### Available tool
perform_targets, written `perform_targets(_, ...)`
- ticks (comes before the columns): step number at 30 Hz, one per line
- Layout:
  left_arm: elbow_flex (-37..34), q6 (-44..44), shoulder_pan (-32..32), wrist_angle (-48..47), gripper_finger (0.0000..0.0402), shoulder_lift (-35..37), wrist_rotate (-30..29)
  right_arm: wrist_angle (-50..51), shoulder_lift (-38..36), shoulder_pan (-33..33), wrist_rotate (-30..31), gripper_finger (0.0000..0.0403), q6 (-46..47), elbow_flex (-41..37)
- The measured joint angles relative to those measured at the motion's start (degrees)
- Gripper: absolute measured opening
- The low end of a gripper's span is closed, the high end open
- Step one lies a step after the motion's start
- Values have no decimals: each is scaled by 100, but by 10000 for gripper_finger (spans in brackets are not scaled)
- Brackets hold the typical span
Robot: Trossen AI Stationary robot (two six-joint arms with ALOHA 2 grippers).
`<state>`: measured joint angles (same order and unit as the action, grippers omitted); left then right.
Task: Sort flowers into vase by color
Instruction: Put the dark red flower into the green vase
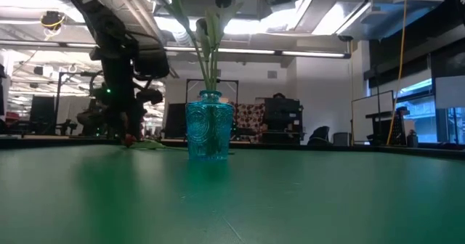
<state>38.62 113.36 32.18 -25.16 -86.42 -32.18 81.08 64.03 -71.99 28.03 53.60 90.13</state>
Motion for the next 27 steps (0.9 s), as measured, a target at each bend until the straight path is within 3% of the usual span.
perform_targets(7,859,-329,37,-213,110,-1022,30,-12,-3,0,5,218,4,0)
perform_targets(13,911,-79,141,-1282,110,-1053,282,-45,-3,0,-10,218,359,0)
perform_targets(20,907,-599,225,-1137,108,-1048,346,-42,0,0,-59,218,378,0)
perform_targets(23,898,-642,231,-1063,89,-1048,330,-29,0,0,-59,218,356,0)
perform_targets(27,889,-524,241,-572,31,-1055,302,-7,0,0,-70,218,371,-2)
